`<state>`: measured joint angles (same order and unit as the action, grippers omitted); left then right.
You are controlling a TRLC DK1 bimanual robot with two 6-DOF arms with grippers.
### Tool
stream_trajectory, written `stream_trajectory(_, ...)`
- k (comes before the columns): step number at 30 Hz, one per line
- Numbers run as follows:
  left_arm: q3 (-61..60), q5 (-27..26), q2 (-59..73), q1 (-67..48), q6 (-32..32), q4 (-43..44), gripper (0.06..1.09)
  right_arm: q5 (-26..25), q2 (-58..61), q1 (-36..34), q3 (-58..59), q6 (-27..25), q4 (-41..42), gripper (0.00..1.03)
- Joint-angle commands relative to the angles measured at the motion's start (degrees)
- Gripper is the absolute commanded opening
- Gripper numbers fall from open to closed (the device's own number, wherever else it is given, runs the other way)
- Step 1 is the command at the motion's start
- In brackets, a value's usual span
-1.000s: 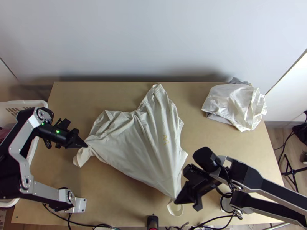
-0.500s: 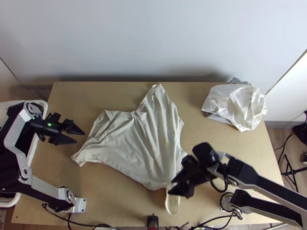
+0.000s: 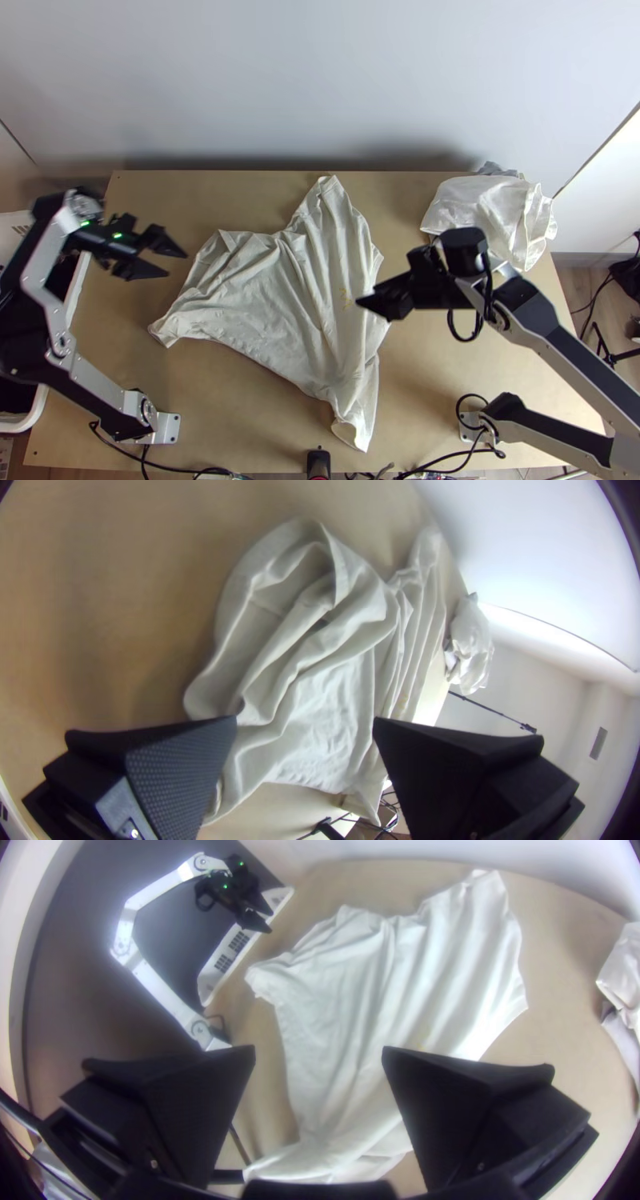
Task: Fold the t-shirt
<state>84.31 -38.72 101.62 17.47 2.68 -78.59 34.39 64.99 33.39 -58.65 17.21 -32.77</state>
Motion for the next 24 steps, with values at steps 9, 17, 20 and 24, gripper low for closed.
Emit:
stream_trajectory(9, 10.96, 6.29, 15.62, -16.95, -17.36, 18.12, 1.04, -6.44, 0.22, -2.45, -7.97, 1.16, -5.28, 0.89)
stream_trajectory(17, 10.61, 14.02, 16.68, -20.73, -23.95, 28.4, 1.04, -9.34, -1.8, -1.22, -9.11, 4.41, -6.78, 0.89)
stream_trajectory(20, 10.61, 16.57, 16.94, -20.9, -25.09, 30.77, 1.04, -9.43, -2.06, -1.13, -10.08, 5.73, -6.95, 0.89)
stream_trajectory(24, 10.43, 17.98, 16.94, -20.64, -26.23, 31.57, 1.03, -10.22, -2.06, -1.75, -10.69, 5.73, -7.66, 0.89)
